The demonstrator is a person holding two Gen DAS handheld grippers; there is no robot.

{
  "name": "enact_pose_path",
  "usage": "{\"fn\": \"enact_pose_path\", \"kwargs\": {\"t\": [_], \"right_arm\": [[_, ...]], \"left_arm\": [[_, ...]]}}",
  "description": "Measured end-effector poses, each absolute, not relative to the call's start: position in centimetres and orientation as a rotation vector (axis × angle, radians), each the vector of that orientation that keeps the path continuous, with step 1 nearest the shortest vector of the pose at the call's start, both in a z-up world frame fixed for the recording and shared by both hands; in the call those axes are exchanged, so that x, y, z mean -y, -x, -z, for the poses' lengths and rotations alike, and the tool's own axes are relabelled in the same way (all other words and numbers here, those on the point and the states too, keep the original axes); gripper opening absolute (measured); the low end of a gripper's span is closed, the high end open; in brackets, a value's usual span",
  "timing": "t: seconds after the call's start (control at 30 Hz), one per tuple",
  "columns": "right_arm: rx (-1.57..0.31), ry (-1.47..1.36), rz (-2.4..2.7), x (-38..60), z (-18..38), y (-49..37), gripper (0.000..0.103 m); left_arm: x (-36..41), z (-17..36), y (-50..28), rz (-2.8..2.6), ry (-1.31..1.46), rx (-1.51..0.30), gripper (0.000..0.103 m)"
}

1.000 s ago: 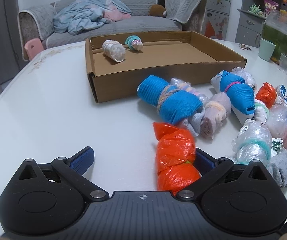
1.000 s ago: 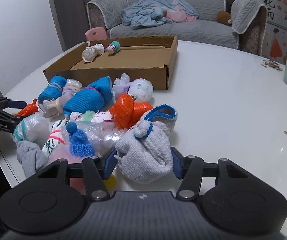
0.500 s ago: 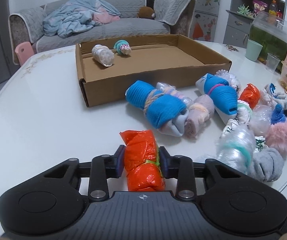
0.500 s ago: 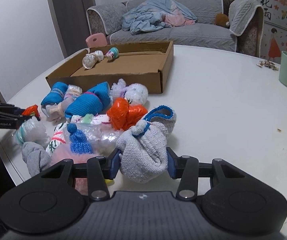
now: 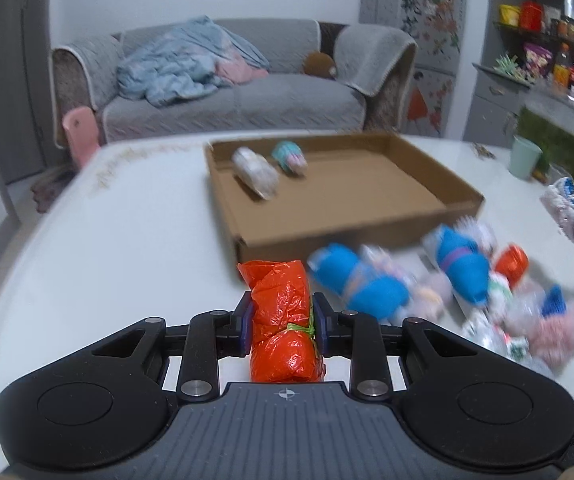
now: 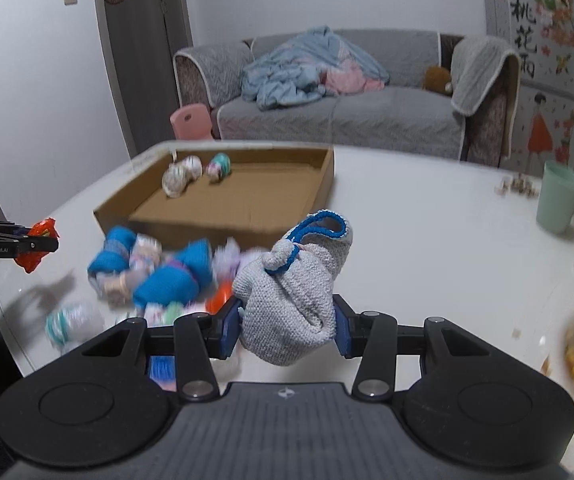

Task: Organize objects
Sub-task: 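Carry both bundles into the cardboard tray and open both tools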

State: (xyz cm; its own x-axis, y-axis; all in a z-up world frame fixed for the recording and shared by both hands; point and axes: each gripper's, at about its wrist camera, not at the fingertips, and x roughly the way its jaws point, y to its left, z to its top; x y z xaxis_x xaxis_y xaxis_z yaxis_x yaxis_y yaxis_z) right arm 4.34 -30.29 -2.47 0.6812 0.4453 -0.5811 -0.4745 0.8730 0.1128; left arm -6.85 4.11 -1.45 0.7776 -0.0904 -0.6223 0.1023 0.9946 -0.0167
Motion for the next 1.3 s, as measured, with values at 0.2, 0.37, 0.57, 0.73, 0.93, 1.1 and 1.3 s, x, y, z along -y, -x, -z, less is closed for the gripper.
{"fn": "enact_pose_path", "kwargs": {"t": [0.2,0.37,0.57,0.73,0.93,1.1,1.3], "right_arm": [[-0.575,0.090,-0.541,28.6,-0.2,-6.8,0.042],[-0.544,0.115,-0.579,26.7,-1.7,-9.3,0.042],[-0.529,0.149,-0.626,24.6,-2.3,-11.7,0.042],[-0.527,0.166,-0.663,23.5,-2.4,-13.4,0.042],[-0.547,0.194,-0.694,22.3,-2.0,-16.0,0.042],[-0.570,0.212,-0.708,21.3,-1.6,-18.5,0.042],[-0.619,0.251,-0.727,19.2,0.1,-21.8,0.042]], "left_arm": [[-4.9,-1.4,4.1,0.082,-0.030,-0.625,0.035],[-4.6,-3.1,1.1,0.089,-0.019,-0.605,0.035],[-3.3,-3.6,-2.3,0.108,-0.019,-0.601,0.035],[-2.0,-3.4,-4.7,0.124,-0.028,-0.609,0.035],[0.3,-2.8,-8.6,0.176,-0.061,-0.626,0.035],[2.9,-2.2,-12.2,0.221,-0.097,-0.638,0.035],[5.1,0.1,-16.7,0.233,-0.116,-0.666,0.035]]}}
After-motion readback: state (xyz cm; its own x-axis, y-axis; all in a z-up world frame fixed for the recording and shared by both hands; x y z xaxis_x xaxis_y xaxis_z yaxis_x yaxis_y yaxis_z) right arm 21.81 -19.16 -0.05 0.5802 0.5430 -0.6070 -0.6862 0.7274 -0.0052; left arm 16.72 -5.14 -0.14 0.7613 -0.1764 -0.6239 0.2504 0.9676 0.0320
